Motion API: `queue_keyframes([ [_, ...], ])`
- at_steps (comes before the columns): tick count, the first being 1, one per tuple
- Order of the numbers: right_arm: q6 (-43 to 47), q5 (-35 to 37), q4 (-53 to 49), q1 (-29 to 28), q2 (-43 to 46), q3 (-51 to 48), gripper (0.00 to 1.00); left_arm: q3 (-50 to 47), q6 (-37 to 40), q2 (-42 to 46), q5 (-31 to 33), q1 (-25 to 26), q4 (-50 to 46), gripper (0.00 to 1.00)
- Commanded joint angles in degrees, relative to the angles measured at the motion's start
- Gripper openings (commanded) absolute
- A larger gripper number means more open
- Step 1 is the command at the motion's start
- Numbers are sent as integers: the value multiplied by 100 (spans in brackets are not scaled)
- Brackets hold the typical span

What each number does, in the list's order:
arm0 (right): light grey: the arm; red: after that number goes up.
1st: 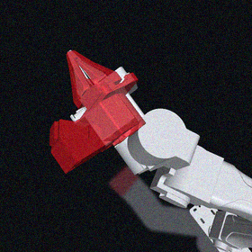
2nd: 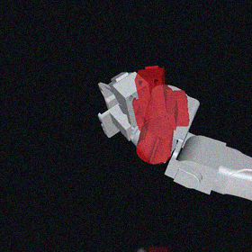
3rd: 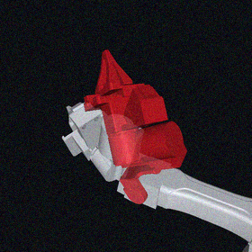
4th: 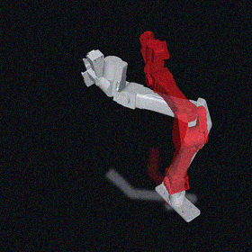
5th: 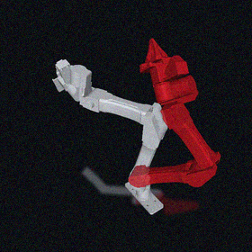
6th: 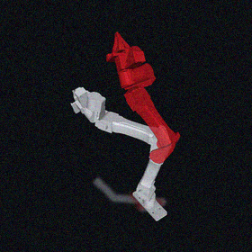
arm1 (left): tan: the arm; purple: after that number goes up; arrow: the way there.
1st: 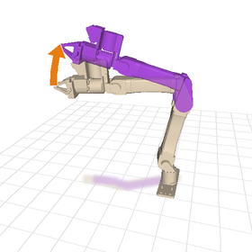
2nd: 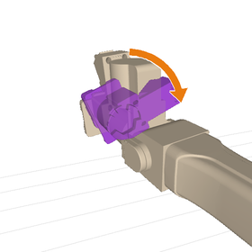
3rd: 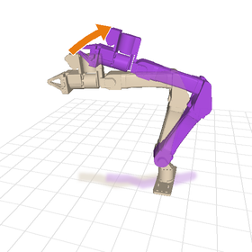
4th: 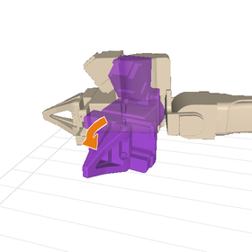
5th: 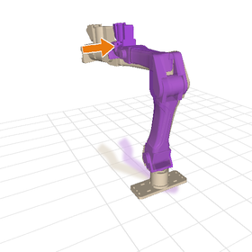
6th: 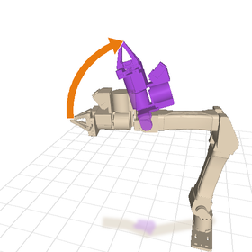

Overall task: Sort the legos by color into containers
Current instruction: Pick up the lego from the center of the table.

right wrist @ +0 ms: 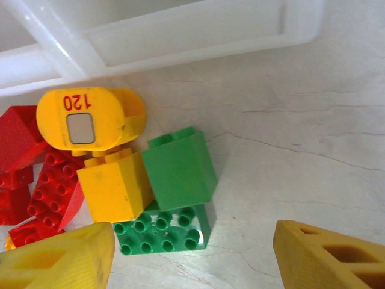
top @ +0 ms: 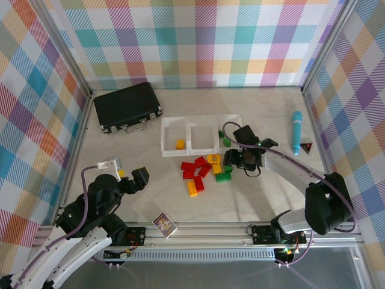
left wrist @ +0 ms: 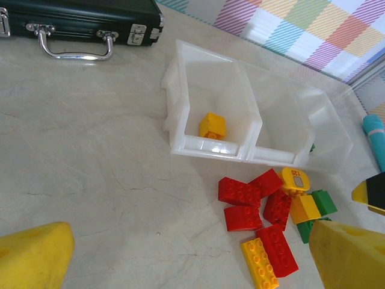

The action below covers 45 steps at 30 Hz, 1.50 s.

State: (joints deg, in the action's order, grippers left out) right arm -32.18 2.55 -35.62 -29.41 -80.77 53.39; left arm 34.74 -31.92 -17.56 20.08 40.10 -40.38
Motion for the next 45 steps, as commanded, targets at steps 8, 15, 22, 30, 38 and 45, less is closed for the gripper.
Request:
queue_keyframes([
  [8,685,-158,-326,-144,-945,525,73,-157,319,-15,-451,33,403,100],
  [15,825,96,-385,-144,-1344,698,70,-213,317,-128,-463,33,469,100],
  [22,883,166,-389,-136,-1904,984,67,-196,318,-287,-473,33,476,100],
  [30,828,349,-288,-136,-2158,996,56,-196,314,-294,-447,33,433,100],
  [38,709,607,-420,-118,-2291,1120,40,-194,301,-353,-439,33,440,100],
  [45,399,560,-622,-118,-1997,1175,24,-199,306,-440,-510,33,549,100],
])
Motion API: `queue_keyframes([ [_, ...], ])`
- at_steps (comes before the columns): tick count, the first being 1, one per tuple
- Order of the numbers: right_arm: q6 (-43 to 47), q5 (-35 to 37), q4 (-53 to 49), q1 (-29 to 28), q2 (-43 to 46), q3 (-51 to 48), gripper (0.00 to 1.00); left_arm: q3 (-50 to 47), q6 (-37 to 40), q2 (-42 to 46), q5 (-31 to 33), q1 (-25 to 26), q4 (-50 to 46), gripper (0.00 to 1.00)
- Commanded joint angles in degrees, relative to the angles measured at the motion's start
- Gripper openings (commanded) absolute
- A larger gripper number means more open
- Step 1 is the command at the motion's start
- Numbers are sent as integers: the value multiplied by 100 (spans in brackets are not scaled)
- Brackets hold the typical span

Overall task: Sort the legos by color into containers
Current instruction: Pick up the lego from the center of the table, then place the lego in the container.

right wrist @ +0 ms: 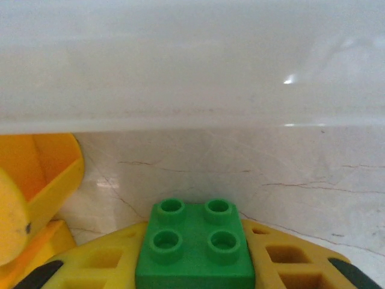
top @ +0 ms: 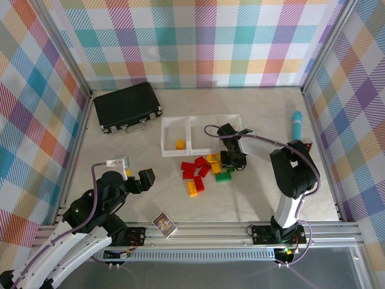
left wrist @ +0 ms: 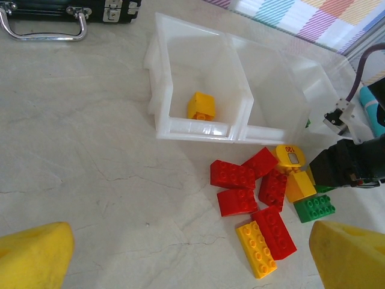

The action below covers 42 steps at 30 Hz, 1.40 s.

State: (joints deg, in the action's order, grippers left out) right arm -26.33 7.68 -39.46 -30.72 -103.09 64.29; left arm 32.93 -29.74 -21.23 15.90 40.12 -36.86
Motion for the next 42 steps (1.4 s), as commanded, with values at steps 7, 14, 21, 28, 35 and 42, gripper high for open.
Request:
queue_keyframes([
  [7,67,276,-673,50,767,849,22,-50,39,-220,-121,31,449,100],
  [14,547,199,-848,479,422,2187,23,273,73,-635,-154,31,276,100],
  [21,993,54,-1169,681,-664,3675,23,306,102,-698,-168,25,232,100],
  [28,1174,70,-1120,773,-1385,4064,23,145,169,-773,-471,31,269,100],
  [35,1210,-97,-795,831,-1591,3936,33,214,207,-923,-696,38,57,100],
  [42,1270,-94,-817,839,-1445,3866,52,214,193,-1052,-753,52,156,100],
])
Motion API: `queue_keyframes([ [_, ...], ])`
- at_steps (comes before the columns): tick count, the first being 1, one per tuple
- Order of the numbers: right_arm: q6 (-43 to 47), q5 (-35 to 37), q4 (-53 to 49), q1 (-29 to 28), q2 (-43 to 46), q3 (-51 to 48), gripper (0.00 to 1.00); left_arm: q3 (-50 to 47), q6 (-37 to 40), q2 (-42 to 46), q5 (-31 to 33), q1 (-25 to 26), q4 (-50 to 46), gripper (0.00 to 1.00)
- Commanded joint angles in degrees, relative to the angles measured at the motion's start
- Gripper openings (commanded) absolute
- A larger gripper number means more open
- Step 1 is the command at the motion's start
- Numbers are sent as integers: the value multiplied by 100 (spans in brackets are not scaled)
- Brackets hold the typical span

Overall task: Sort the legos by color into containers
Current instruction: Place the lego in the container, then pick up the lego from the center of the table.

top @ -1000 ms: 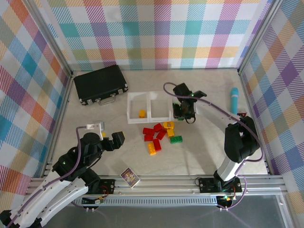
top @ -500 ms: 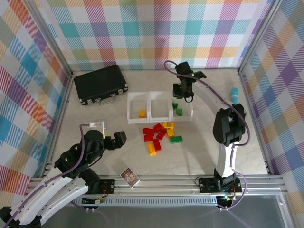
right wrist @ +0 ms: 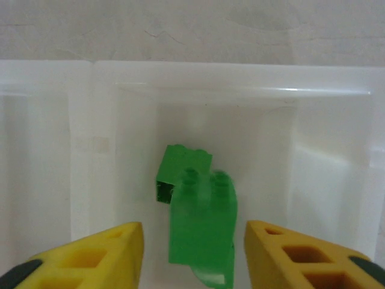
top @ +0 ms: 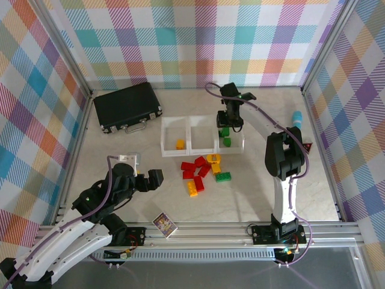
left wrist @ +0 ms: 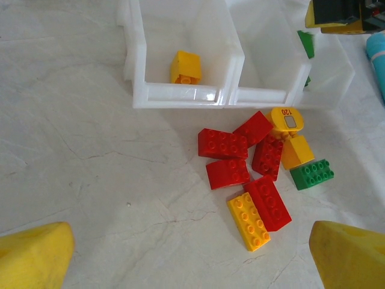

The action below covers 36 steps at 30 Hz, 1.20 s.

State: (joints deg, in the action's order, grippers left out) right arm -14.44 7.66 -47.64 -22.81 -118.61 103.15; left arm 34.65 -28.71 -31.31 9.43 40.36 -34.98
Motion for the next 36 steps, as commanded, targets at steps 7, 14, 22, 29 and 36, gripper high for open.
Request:
queue_keyframes([
  [7,33,-195,-103,48,417,-177,58,129,249,-200,-38,181,40,100],
  [14,-187,-605,-124,48,1535,-1158,66,2,210,-211,10,389,195,100],
  [22,-708,-1079,33,-295,3116,-3183,75,-155,136,-68,172,538,253,100],
  [29,-929,-801,-177,-1059,3354,-3959,79,-336,37,28,191,535,372,100],
  [36,-958,-579,-152,-1286,2981,-4163,84,-315,-23,44,254,539,224,100],
])
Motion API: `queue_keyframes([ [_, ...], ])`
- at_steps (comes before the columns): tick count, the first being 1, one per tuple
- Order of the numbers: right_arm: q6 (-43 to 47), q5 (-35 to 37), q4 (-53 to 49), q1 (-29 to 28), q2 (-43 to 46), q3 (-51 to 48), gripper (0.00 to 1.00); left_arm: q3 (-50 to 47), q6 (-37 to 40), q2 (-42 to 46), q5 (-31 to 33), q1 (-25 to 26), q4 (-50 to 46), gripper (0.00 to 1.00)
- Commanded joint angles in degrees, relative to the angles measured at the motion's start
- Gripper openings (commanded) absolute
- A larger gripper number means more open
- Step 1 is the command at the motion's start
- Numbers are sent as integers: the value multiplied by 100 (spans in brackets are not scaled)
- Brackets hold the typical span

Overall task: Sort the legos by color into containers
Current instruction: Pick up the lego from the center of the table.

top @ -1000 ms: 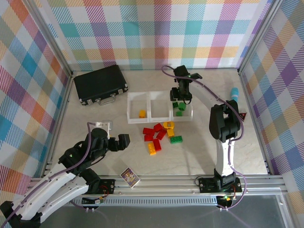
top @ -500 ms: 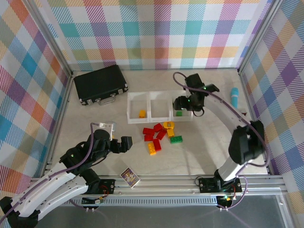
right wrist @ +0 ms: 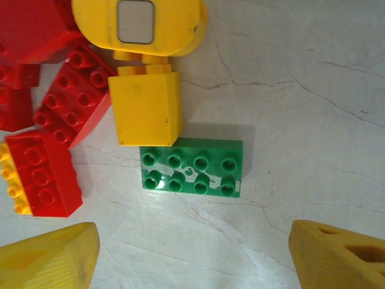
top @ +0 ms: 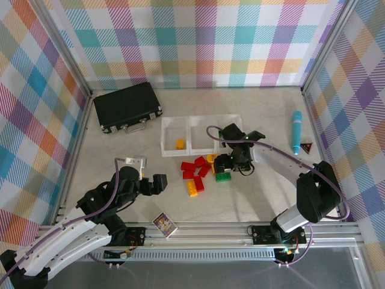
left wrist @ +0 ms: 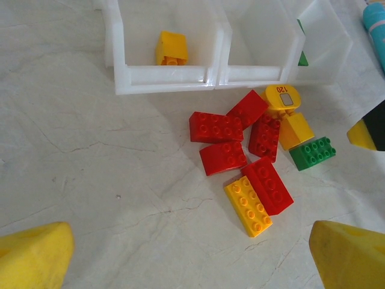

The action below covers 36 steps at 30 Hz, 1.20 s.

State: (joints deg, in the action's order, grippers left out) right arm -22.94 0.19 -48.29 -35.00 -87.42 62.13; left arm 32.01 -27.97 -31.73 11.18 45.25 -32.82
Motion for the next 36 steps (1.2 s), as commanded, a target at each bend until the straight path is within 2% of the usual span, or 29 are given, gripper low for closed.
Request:
queue_keyframes([
  [1,-123,187,-73,-81,-183,-65,84,-46,-112,96,100,47,-14,100],
  [6,-114,213,-10,-172,-528,9,92,-37,-171,166,152,46,-76,100],
  [23,-197,354,336,-392,-1302,176,91,20,-317,175,227,52,-277,100],
  [36,-374,544,423,-503,-1570,342,85,16,-361,176,305,50,-355,100],
])
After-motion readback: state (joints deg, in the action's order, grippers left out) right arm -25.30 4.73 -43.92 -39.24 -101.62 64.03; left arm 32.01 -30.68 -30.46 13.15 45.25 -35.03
